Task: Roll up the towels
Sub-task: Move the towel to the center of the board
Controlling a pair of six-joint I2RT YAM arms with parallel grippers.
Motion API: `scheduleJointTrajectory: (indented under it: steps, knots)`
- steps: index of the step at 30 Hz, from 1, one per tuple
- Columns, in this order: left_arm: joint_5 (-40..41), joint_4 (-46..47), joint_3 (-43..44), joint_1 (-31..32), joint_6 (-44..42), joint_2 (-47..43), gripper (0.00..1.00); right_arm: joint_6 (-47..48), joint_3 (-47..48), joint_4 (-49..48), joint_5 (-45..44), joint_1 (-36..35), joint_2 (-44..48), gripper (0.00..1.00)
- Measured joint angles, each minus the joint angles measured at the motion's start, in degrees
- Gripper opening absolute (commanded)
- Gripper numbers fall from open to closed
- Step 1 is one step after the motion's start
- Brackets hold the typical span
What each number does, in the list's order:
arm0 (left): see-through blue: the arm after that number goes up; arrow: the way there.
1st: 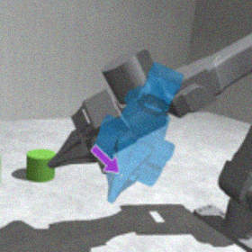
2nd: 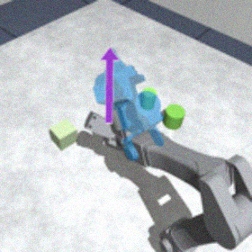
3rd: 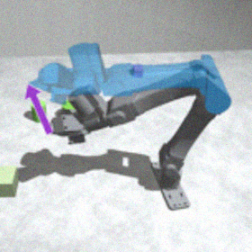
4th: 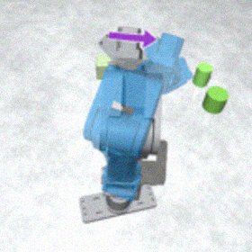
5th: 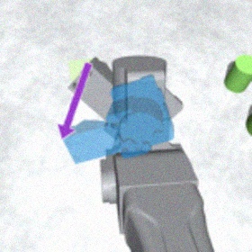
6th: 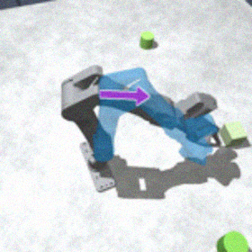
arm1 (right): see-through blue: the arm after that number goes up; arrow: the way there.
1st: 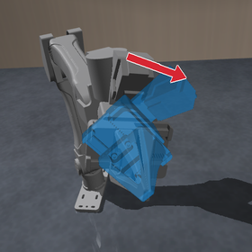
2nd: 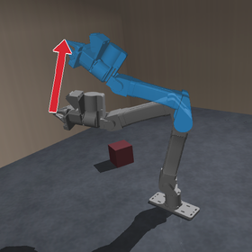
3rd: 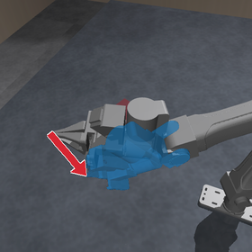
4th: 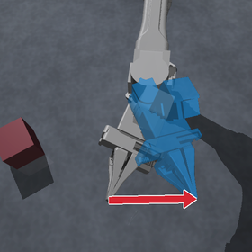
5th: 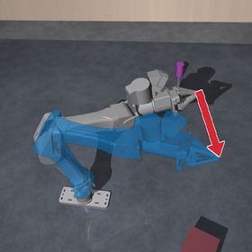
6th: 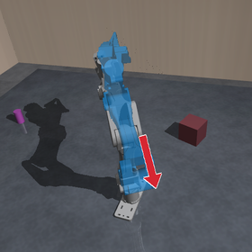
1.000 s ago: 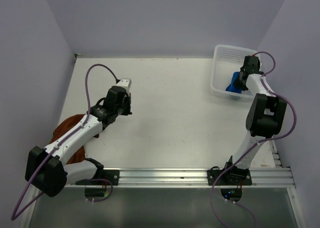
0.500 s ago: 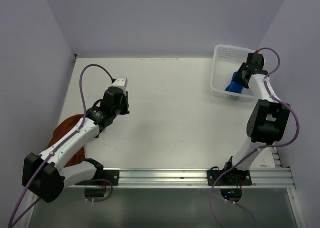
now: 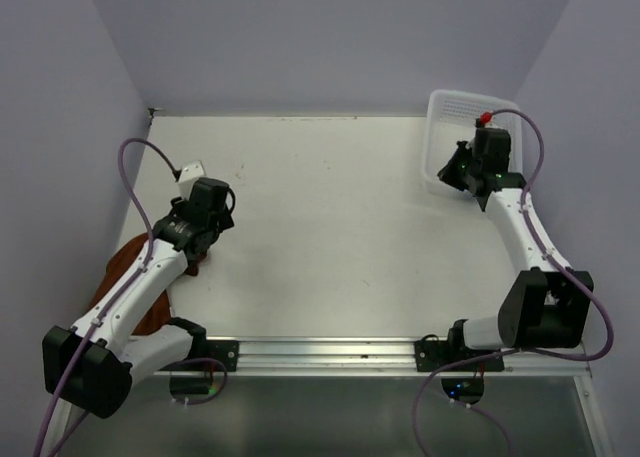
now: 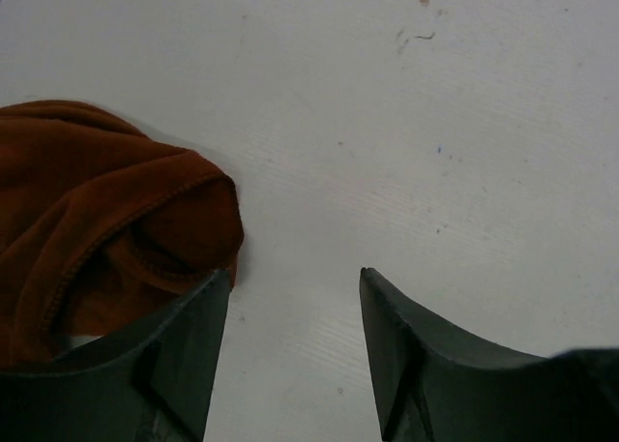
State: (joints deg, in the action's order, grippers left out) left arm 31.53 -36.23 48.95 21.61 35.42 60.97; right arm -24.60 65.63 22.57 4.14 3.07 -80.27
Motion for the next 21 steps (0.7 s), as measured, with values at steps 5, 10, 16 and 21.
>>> scheduleJointTrajectory:
  steps: [5,10,16,21]
  knots:
    - [0.4,-3.7,-0.1,-5.0,3.7,0.8,0.69,-1.0,-4.9,-2.4,2.1,-13.6,2.4,0.00]
    - [-0.7,-5.1,-1.7,-8.6,6.1,3.5,0.69,-2.9,-10.8,-7.6,6.3,-21.9,3.1,0.00]
    - [-1.7,-5.4,-3.8,-12.0,8.5,6.8,0.70,-4.4,-18.0,-11.1,9.7,-22.9,3.1,0.00]
    - [-2.6,-4.4,-3.8,-15.1,8.9,9.2,0.64,-5.0,-19.9,-13.7,12.6,-23.8,3.1,0.00]
